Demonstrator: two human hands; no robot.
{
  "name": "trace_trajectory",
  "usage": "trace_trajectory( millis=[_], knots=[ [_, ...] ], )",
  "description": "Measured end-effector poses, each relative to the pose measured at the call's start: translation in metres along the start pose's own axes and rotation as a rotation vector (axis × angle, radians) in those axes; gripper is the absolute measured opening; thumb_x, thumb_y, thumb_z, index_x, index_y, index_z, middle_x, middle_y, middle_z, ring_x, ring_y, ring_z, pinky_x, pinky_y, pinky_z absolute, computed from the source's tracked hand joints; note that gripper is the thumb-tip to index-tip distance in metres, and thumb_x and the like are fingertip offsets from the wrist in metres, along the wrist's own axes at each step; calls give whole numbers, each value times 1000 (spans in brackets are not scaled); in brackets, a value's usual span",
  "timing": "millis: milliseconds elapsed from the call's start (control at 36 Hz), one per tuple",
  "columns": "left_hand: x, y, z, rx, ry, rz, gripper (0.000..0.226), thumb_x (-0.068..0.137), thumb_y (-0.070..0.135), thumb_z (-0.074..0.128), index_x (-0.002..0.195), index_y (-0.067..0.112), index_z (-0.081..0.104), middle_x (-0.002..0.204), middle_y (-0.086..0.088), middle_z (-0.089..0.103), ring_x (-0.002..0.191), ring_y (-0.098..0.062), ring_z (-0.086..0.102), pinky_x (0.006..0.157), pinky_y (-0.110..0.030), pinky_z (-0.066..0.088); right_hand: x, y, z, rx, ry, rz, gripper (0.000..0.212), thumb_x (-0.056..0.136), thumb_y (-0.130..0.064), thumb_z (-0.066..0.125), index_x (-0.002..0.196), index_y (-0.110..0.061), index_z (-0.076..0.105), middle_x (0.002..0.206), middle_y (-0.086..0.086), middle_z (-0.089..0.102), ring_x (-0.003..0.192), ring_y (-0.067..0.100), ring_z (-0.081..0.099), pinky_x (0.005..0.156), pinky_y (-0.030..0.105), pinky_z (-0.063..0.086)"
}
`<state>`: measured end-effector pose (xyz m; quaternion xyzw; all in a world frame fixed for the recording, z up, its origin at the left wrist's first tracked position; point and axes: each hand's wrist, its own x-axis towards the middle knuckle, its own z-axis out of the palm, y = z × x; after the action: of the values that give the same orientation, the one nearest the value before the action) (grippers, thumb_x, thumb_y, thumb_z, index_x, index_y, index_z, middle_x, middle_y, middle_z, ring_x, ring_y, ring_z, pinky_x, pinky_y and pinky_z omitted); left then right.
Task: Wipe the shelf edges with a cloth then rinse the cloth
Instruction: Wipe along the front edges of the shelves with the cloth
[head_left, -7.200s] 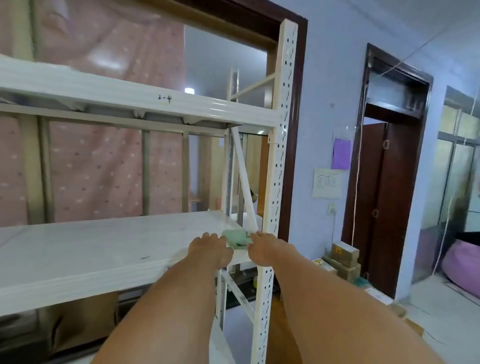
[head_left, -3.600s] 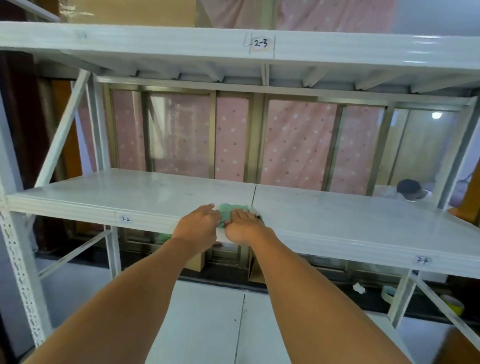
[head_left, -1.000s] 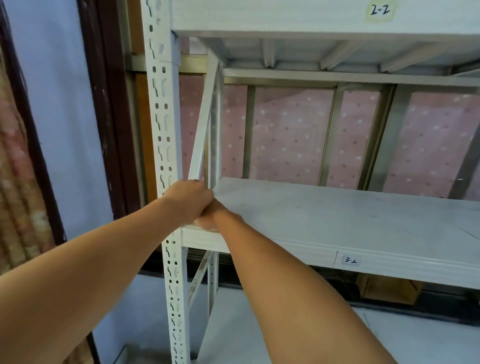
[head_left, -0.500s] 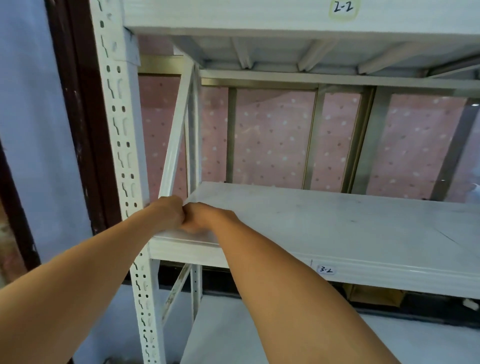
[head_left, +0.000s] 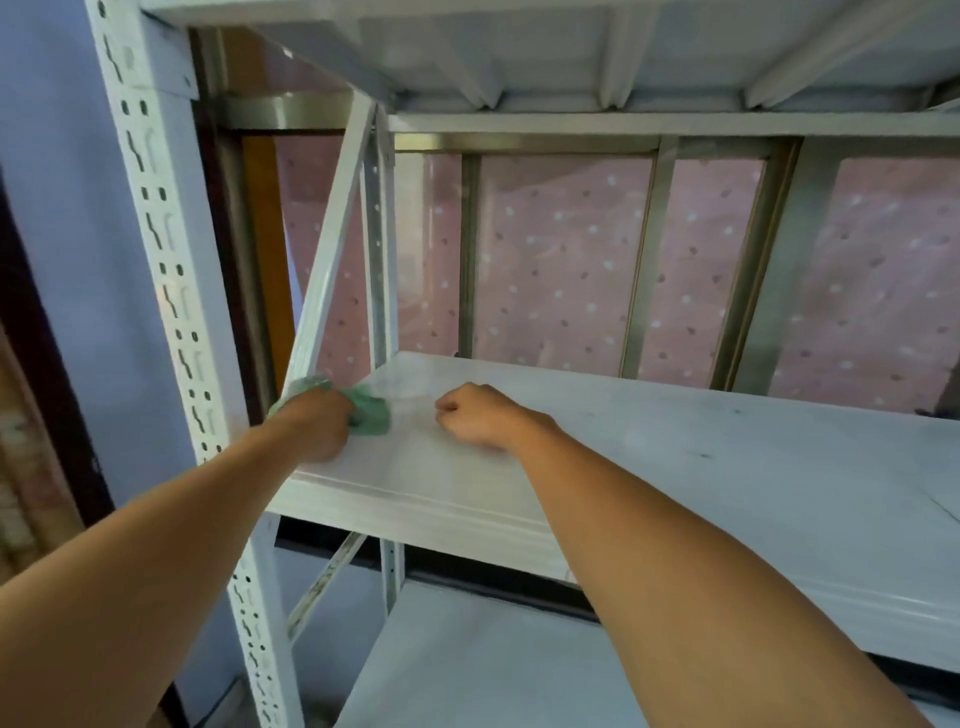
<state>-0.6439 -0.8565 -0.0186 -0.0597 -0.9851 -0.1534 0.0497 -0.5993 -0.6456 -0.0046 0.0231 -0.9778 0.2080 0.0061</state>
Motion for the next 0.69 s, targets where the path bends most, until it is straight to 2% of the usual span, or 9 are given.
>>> trace_trajectory(
  millis=[111, 139, 194, 306, 361, 417, 500, 583, 694],
  knots=[
    [6, 12, 24, -155, 57, 101, 36, 93, 16, 58, 129, 16, 58, 120, -9, 59, 112, -31, 57, 103, -43, 46, 4, 0, 11, 13, 23, -45, 39, 102, -26, 41, 135, -20, 61, 140, 9, 57, 120, 31, 56, 102, 38, 46],
    [11, 13, 29, -87, 56, 157, 36, 93, 19, 59, 128, 16, 59, 121, -7, 60, 112, -30, 57, 104, -42, 46, 5, -1, 12, 23, 33, -54, 39, 102, -25, 41, 135, -21, 62, 138, 10, 58, 118, 32, 57, 101, 37, 47],
    [18, 19, 27, -14, 16, 140, 32, 95, 26, 58, 126, 19, 60, 120, -5, 59, 112, -28, 56, 105, -38, 43, 9, -6, 12, 32, 48, -68, 40, 101, -23, 41, 133, -21, 63, 135, 11, 60, 115, 33, 59, 98, 38, 49],
    [29, 24, 23, 84, 8, 121, 44, 100, 26, 51, 144, 26, 48, 143, -5, 49, 129, -30, 49, 112, -40, 39, 19, -17, 18, 24, 71, -63, 42, 100, -23, 41, 137, -20, 59, 136, 12, 59, 114, 33, 58, 97, 41, 50],
    [30, 25, 19, 106, -18, 147, 39, 103, 26, 44, 142, 29, 50, 146, -2, 48, 131, -29, 48, 110, -40, 39, 22, -25, 24, 19, 81, -65, 43, 98, -25, 40, 137, -22, 57, 136, 11, 60, 113, 33, 59, 97, 44, 50],
    [29, 21, 15, 135, -37, 156, 38, 104, 27, 42, 140, 27, 50, 141, -3, 54, 124, -27, 54, 105, -40, 45, 23, -37, 32, 6, 69, -76, 45, 99, -29, 39, 142, -25, 51, 141, 8, 57, 118, 32, 58, 100, 45, 48],
    [30, 11, 10, 193, -13, 107, 40, 102, 34, 43, 140, 20, 48, 129, -6, 62, 111, -25, 62, 95, -38, 52, 24, -57, 43, -27, 14, -62, 51, 99, -30, 41, 150, -22, 42, 150, 8, 48, 127, 32, 53, 106, 44, 43],
    [35, 4, 11, 314, -64, 139, 39, 101, 36, 42, 134, 18, 56, 130, -6, 62, 114, -25, 61, 97, -35, 49, 23, -66, 48, 10, -31, -3, 53, 98, -32, 44, 150, -20, 43, 149, 11, 49, 127, 33, 52, 107, 42, 42],
    [38, 9, 7, 306, -86, 151, 37, 105, 28, 37, 134, 16, 57, 132, -7, 61, 117, -23, 59, 101, -32, 44, 19, -70, 39, -6, -84, -10, 54, 104, -33, 32, 157, -21, 28, 162, 8, 29, 144, 30, 35, 116, 41, 27]
  ],
)
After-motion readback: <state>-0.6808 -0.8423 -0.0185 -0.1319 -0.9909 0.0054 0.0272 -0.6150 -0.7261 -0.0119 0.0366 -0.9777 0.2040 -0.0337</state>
